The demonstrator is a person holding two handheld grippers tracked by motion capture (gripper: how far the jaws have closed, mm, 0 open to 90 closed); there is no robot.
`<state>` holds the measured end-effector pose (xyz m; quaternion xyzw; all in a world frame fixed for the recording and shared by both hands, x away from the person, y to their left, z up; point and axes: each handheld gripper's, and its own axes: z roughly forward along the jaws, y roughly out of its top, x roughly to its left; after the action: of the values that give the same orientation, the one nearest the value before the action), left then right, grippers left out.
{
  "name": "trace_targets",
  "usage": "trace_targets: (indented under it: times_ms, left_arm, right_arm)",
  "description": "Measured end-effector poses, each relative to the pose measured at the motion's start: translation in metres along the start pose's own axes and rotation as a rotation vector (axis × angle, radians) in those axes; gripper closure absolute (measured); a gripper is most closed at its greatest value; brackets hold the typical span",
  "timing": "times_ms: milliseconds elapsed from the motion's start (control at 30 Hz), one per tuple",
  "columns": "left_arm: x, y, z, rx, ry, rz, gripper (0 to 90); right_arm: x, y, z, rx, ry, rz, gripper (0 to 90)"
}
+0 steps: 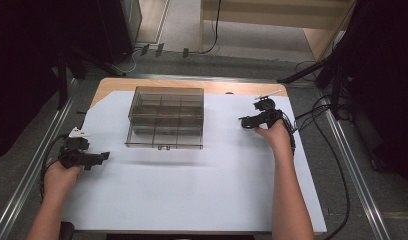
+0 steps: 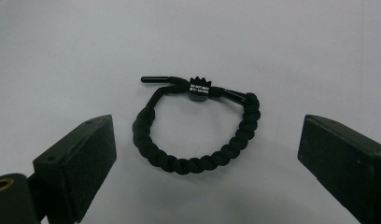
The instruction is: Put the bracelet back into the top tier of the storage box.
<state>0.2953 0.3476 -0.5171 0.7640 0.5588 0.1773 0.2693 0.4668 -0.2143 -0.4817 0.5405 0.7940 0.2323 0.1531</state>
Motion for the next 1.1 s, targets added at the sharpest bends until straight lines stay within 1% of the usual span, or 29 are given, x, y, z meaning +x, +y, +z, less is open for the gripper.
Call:
trace_targets:
  times_ms: [200,300,400,433,533,600,633,700,800,833,867,900,1000,1033,1100]
  left_arm:
    - [0.001,-0.002,-0.002,0.002,0.003,-0.003,14.4]
    - [0.001,-0.002,-0.002,0.000,0.004,-0.004,14.4]
    - [0.002,-0.003,-0.003,-0.001,0.005,-0.008,14.4]
    - [0.002,-0.003,-0.003,-0.002,0.005,-0.013,14.4]
    - [0.003,-0.004,-0.004,-0.003,0.005,-0.018,14.4]
    - [0.004,-0.004,-0.003,-0.003,0.003,-0.020,14.4]
    - [0.003,-0.004,-0.003,-0.001,0.004,-0.019,14.4]
    - [0.003,-0.004,-0.003,-0.001,0.002,-0.018,14.4]
    - [0.002,-0.003,-0.003,0.000,0.004,-0.017,14.4]
    - [0.003,-0.003,-0.002,0.000,0.003,-0.017,14.4]
    - [0.003,-0.003,-0.003,-0.001,0.004,-0.018,14.4]
    - [0.003,-0.003,-0.003,-0.002,0.002,-0.018,14.4]
    - [0.002,-0.003,-0.003,-0.001,0.005,-0.018,14.4]
    - [0.003,-0.003,-0.003,-0.001,0.004,-0.017,14.4]
    - [0.003,-0.003,-0.003,-0.002,0.003,-0.018,14.4]
  right_arm:
    - [0.002,0.002,0.003,-0.002,-0.002,0.004,5.0]
    - [0.004,0.002,0.006,0.004,-0.008,-0.009,4.1]
    - [0.006,0.003,0.008,0.022,-0.008,-0.015,6.7]
    - [0.007,0.003,0.009,0.030,-0.008,-0.009,7.3]
    - [0.004,0.005,0.011,0.046,0.000,-0.007,10.1]
    - [0.001,0.008,0.010,0.060,0.008,0.006,10.6]
    - [-0.001,0.011,0.011,0.091,0.021,0.007,10.3]
    - [-0.001,0.013,0.012,0.100,0.022,0.004,10.3]
    - [-0.003,0.017,0.015,0.137,0.025,0.003,9.1]
    - [-0.003,0.019,0.019,0.160,0.027,0.003,8.5]
    - [-0.003,0.019,0.019,0.160,0.027,0.003,8.5]
    - [-0.003,0.020,0.021,0.174,0.031,0.008,7.7]
    - [-0.001,0.022,0.028,0.204,0.026,-0.010,6.0]
    - [0.002,0.023,0.032,0.222,0.033,-0.017,6.0]
    - [0.003,0.024,0.034,0.230,0.028,-0.025,6.4]
